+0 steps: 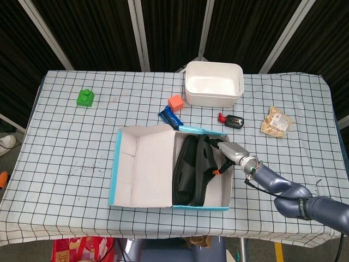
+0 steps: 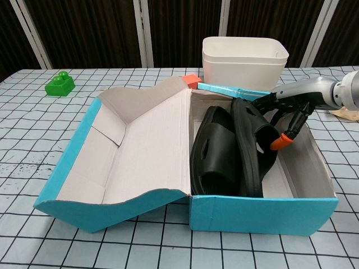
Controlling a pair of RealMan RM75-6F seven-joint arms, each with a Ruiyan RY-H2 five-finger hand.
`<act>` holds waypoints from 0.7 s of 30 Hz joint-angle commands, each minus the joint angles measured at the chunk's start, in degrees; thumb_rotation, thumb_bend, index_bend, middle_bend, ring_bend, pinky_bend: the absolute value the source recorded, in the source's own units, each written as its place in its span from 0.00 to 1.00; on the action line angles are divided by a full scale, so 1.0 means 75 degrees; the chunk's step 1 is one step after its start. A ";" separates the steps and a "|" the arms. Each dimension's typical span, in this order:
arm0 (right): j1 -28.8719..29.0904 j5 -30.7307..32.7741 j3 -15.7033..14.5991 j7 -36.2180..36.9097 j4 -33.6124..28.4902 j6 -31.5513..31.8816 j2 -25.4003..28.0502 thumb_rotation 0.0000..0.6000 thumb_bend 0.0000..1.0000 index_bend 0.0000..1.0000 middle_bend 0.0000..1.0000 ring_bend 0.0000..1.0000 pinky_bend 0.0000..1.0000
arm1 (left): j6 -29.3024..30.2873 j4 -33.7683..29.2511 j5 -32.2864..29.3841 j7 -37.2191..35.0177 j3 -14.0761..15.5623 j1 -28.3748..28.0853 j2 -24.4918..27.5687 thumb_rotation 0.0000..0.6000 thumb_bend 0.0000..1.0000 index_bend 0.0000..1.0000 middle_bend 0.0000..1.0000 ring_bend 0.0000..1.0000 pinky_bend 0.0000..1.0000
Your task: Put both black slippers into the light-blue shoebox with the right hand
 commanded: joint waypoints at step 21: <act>0.0478 0.1594 0.0168 -0.1719 -0.1341 -0.0557 0.1032 1.00 0.19 0.04 0.09 0.05 0.18 | -0.0052 -0.0017 0.0008 -0.0182 0.0020 -0.0003 0.0067 1.00 0.44 0.06 0.01 0.00 0.02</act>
